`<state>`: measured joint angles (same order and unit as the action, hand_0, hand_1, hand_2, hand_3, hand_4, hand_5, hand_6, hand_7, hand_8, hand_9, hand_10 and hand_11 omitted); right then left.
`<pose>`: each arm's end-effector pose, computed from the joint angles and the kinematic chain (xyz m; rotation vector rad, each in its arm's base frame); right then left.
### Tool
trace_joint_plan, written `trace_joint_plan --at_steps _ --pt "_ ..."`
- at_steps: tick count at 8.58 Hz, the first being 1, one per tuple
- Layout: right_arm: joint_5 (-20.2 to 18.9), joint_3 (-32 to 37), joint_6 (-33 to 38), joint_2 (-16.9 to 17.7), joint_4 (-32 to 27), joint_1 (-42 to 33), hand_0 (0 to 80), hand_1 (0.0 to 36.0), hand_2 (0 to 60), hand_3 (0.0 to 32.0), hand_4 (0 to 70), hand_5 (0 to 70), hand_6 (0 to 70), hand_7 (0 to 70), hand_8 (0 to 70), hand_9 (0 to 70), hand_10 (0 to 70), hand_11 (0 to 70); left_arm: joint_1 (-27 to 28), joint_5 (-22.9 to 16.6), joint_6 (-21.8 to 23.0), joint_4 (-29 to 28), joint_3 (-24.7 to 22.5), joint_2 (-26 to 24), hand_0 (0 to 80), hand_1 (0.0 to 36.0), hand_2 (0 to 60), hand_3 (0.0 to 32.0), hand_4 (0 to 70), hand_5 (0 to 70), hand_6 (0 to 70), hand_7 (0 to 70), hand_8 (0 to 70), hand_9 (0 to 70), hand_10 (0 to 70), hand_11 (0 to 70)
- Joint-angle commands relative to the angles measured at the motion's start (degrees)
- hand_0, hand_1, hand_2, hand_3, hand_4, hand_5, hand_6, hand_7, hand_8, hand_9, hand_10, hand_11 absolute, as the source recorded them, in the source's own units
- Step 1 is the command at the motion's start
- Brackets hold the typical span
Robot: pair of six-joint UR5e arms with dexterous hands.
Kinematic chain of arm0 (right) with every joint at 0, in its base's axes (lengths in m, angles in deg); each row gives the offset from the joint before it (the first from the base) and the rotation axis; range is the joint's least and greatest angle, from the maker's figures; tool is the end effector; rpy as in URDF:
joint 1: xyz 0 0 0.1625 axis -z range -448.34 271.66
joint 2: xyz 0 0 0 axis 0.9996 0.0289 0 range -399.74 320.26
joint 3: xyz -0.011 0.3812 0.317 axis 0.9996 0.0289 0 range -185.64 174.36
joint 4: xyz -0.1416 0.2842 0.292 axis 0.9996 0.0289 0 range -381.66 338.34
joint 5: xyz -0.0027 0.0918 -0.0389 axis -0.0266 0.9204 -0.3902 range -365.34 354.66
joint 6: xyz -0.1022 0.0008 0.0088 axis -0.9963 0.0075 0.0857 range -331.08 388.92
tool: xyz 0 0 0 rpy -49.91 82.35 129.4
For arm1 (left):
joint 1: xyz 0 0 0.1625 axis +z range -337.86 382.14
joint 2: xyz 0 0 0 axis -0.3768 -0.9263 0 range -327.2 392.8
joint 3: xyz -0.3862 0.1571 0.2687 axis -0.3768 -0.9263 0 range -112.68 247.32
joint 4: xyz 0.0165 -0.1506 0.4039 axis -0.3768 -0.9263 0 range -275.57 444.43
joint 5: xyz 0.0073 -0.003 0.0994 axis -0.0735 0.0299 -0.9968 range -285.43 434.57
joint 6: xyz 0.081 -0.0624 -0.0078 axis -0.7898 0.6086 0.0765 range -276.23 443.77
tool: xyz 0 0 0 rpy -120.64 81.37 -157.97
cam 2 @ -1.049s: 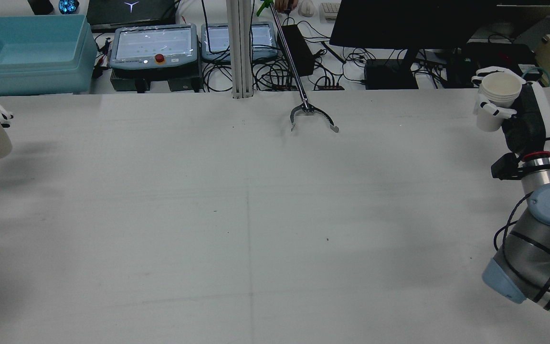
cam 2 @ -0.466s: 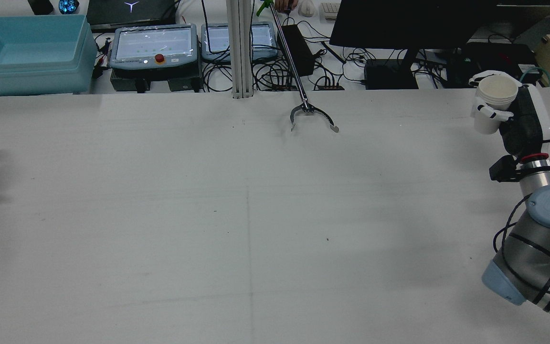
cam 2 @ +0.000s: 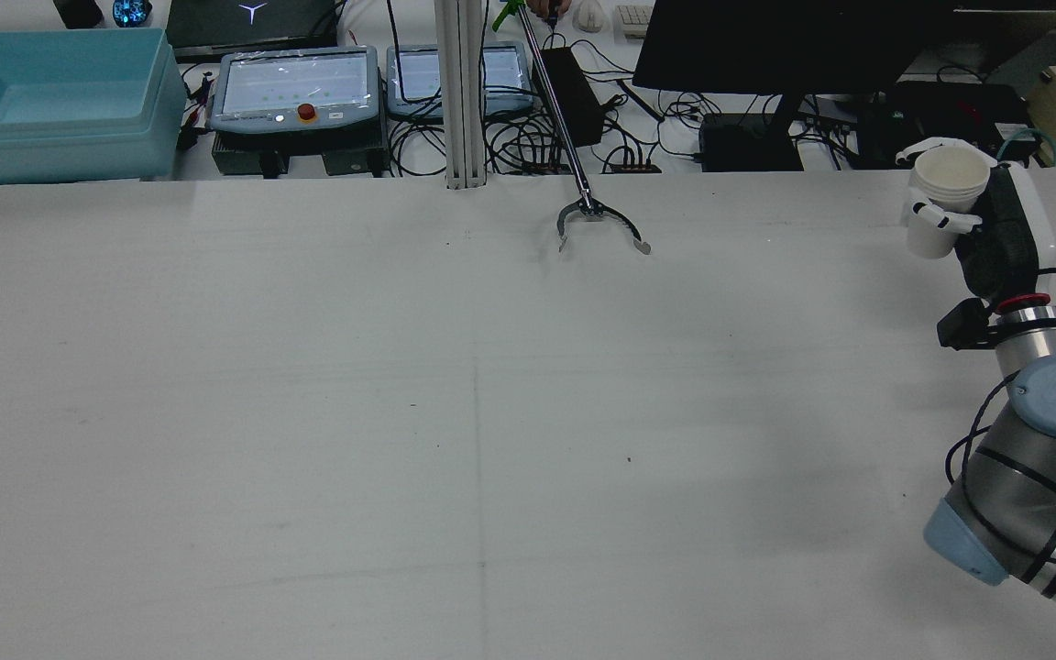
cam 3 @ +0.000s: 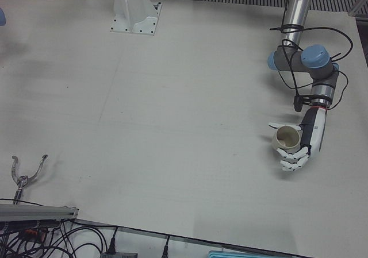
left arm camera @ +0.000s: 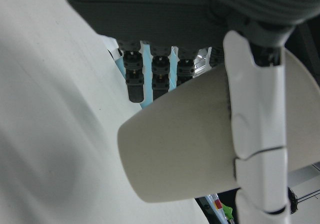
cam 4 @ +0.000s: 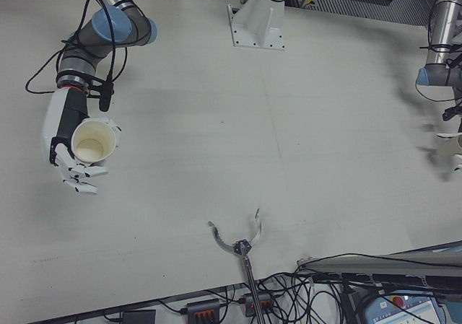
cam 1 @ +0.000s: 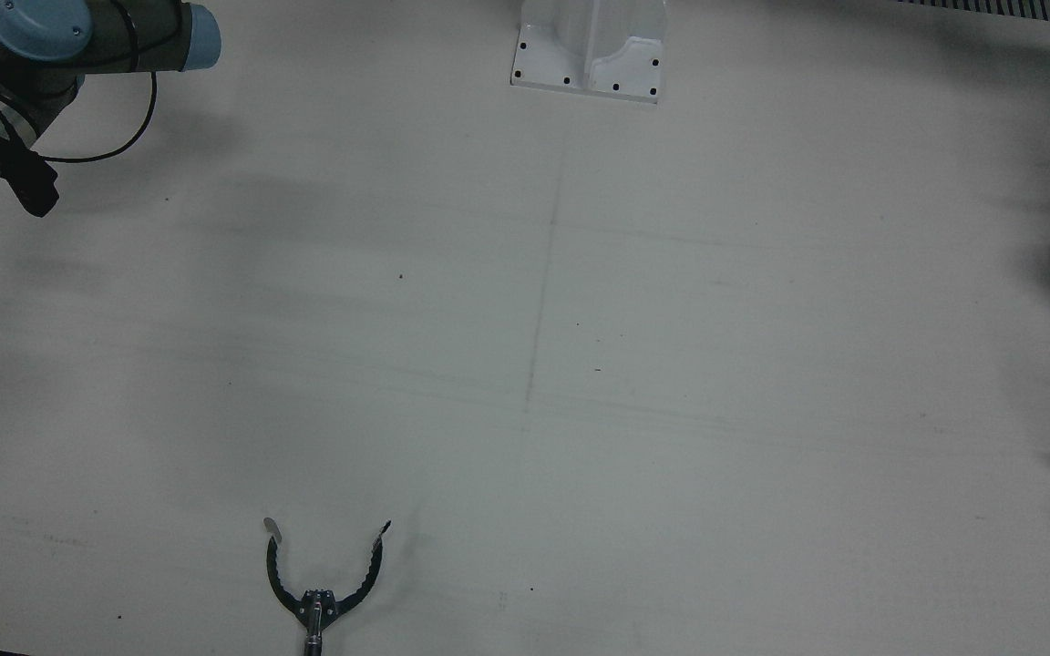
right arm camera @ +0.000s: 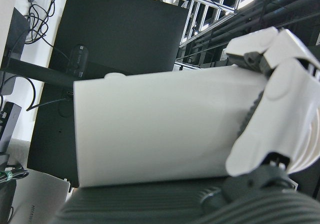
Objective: Pour water
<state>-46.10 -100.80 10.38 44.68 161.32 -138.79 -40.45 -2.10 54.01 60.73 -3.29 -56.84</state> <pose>-0.1755 -0.5439 0.6694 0.4494 -2.2497 2.0995 0.0860 -0.5067 0.8898 0.2562 1.9724 -1.7309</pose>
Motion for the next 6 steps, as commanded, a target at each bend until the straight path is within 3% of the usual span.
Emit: trace_joint_plan --at_steps 1,6 --pt "0.0 0.1 0.0 -0.2 0.1 0.0 46.7 30.4 60.0 0.0 19.2 36.4 62.0 55.6 30.1 27.8 61.1 70.0 0.0 -0.1 -1.4 -2.8 2.1 0.1 60.9 17.3 0.0 0.0 48.8 46.4 20.9 45.4 19.5 30.4 16.6 25.3" --pt "0.0 0.3 0.1 -0.6 0.1 0.1 46.7 30.4 60.0 0.0 18.3 36.6 61.1 55.3 29.5 27.3 60.0 70.0 0.5 -0.2 -4.1 -3.6 2.8 0.1 58.6 16.7 0.0 0.0 46.8 45.1 20.5 44.8 19.6 30.7 16.7 25.5"
